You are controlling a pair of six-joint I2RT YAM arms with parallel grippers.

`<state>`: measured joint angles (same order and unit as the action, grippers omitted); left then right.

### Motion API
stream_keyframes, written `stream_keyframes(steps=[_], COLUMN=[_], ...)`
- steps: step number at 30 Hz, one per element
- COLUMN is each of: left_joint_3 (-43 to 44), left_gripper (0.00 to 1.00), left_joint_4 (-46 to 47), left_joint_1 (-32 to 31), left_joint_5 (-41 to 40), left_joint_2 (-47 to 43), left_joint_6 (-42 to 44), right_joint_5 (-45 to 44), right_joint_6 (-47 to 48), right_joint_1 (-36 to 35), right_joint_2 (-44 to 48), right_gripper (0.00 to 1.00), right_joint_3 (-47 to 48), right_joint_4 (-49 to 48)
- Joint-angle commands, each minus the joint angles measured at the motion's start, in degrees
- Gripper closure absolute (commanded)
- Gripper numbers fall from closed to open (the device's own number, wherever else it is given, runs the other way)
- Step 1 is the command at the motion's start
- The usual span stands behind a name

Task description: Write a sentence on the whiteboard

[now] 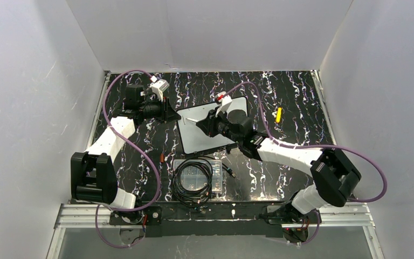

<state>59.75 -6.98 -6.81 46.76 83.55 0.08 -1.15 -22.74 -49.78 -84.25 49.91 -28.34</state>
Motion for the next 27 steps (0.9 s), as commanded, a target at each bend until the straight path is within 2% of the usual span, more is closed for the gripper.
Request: stream_keyframes(steps=[1,19,27], left_joint_3=[1.37,1.57,1.48], left_gripper=[1.0,1.0,1.0], left_joint_4=[-2.07,-2.25,-2.42], left_joint_1=[0.46,0.47,0.56], left_joint_5=[-1.06,-1.06,-1.32], left_joint_2=[-2.65,-2.75,-2.95], left_joint_6=[1.79,1.86,2.21], right_joint_5=[-2.34,-0.81,-4.63], right_joint_6=[-0.02,-0.33,-0.77], right_joint_1=[0.03,0.03,0.02], right_joint_2=[-0.83,-3.99,-1.98], right_gripper=[0.99,0.99,0.99], right_joint_3=[1.99,2.47,0.32], right_joint_4=[-1.46,-1.19,-0.58])
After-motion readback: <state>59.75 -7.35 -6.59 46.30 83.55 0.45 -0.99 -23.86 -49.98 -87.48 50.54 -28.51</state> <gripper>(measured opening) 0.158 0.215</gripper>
